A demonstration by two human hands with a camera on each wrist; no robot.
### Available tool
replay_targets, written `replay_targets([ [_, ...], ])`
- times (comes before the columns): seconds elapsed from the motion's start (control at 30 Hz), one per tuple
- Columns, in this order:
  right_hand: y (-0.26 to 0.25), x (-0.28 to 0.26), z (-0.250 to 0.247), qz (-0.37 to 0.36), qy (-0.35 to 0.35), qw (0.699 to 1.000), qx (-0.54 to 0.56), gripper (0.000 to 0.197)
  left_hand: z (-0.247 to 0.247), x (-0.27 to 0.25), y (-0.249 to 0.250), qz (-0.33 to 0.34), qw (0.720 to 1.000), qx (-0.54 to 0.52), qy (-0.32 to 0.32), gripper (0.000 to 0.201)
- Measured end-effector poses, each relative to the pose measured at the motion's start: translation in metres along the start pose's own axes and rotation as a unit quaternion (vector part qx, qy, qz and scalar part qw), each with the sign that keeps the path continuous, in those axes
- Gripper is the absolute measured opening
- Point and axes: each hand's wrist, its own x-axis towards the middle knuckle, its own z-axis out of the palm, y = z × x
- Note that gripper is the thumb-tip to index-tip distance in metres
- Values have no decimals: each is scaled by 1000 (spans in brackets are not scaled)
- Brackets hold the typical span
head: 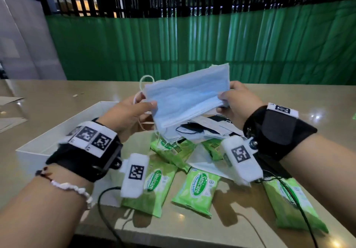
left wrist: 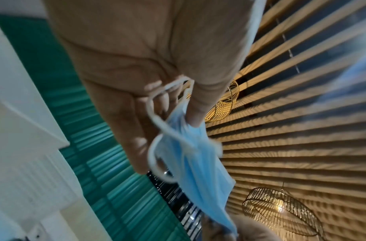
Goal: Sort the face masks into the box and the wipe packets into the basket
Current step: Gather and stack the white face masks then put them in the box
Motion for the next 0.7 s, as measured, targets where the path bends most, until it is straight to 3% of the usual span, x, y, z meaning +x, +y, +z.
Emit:
replay_targets([
  [0.13,-4,-2,34,12,-51,997,53,22,-22,-15,11,-5,998,20,57,31],
  [0.23,-4,-9,58,17,-103,992,68,20,-46,-23,20,16,992,56,110,31],
  [0.37,6,-23,84,-9,-204,977,-61,24,-88,-31,35,28,968,104,227,32],
  [0.5,24,-37,101,-99,-263,922,-265,37,-131,-38,42,-23,932,177,317,26],
  [0.63,43,-33,108,-135,-329,839,-412,49,-179,-48,44,-107,877,252,396,28],
  [0.7,48,-33,111,-147,-356,802,-456,51,-190,-49,43,-126,857,295,404,30],
])
